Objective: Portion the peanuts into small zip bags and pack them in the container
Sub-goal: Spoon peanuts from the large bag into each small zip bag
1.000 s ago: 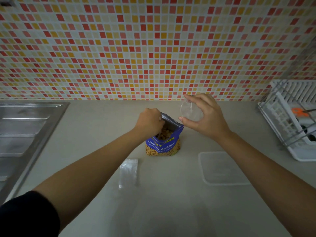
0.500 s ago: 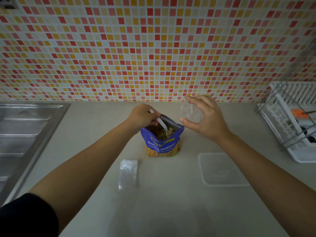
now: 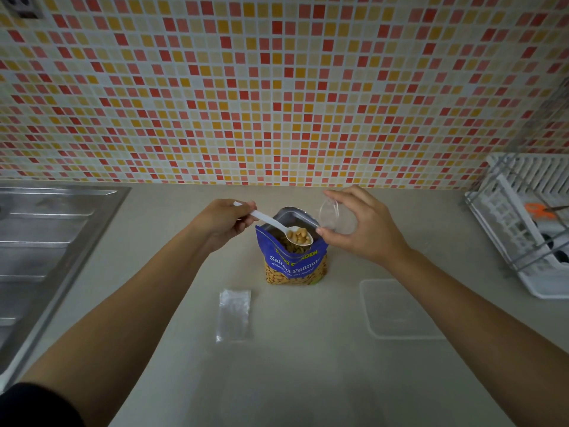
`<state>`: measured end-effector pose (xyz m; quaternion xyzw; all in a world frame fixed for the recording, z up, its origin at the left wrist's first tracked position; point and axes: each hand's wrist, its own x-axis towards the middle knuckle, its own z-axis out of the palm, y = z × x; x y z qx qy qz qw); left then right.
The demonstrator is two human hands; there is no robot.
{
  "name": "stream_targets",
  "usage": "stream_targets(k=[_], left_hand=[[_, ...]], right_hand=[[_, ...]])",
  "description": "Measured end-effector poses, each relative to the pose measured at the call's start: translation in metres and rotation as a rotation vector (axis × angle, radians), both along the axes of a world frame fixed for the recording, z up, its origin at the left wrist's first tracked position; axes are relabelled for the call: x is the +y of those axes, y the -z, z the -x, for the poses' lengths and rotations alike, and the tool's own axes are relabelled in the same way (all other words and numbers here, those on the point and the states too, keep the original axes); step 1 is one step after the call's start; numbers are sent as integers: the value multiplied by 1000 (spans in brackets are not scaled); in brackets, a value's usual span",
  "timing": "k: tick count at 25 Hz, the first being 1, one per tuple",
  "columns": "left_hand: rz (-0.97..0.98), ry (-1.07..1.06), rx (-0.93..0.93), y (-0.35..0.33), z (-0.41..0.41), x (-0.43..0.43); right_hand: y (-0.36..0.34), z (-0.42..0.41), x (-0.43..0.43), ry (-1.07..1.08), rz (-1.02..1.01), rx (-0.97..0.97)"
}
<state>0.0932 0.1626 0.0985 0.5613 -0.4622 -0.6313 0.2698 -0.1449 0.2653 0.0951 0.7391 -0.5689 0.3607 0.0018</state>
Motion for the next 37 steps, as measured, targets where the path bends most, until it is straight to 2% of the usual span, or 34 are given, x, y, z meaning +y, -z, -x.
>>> stream_targets(k=[5,12,20,25,30,34,37], left_hand=[[-13,-69,20,-8,-18,-2],[118,-63,100,-56,-18,-7],[226,-52,-17,-65,-3,2],[487,72,-112,-77,15,14],[751,230,-243,-100,25,26],[962,225,-325,-115,23,35],[950,159,-241,-122,20,35]], right_hand=[[3,-6,2,16,-75,48],[1,-18,-2,77,-123,22],[0,-28,-4,102,-112,-111],[0,-35,-6,76,-110,-106],[3,-38,-9,61,-42,-191],[2,-38,-9,48,19,-250],[-1,-38,-9,64,30,-325]])
